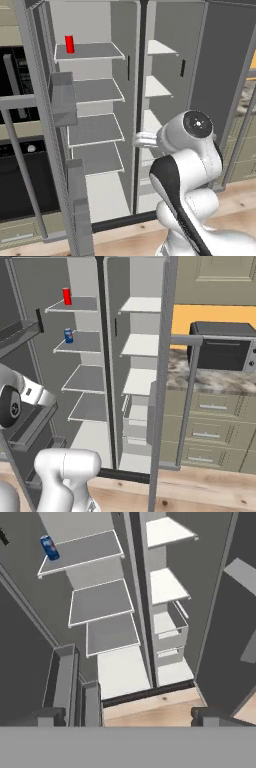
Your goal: Open the fridge, grab two sodas, and place both sodas inside the bowl with ice on the dining counter.
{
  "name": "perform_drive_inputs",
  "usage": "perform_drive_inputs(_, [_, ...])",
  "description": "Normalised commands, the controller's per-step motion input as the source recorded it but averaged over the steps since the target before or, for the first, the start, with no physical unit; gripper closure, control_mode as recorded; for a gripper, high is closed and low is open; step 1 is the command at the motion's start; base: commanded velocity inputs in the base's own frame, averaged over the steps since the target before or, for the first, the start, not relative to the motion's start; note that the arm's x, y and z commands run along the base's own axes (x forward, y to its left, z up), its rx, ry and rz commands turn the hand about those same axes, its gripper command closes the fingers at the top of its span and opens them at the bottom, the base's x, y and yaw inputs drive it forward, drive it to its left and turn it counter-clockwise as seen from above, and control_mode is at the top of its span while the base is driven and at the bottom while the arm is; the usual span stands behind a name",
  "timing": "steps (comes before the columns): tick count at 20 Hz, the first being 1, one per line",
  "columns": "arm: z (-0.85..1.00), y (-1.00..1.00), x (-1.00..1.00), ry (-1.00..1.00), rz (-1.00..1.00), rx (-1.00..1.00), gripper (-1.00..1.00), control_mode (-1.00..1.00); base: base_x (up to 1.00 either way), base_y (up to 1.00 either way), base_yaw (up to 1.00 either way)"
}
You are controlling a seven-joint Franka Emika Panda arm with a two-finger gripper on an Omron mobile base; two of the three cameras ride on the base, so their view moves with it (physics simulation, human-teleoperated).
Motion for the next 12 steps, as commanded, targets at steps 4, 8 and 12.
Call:
perform_drive_inputs(4, [-0.59,-0.81,-0.36,0.02,0.05,-0.19,-1.00,-1.00,0.00,0.00,0.00])
perform_drive_inputs(8, [-0.09,-0.26,0.06,0.03,0.07,-0.01,-1.00,-1.00,0.00,0.00,0.00])
perform_drive_inputs(12, [-0.12,-0.42,0.14,0.02,0.10,0.00,-1.00,-1.00,0.00,0.00,0.00])
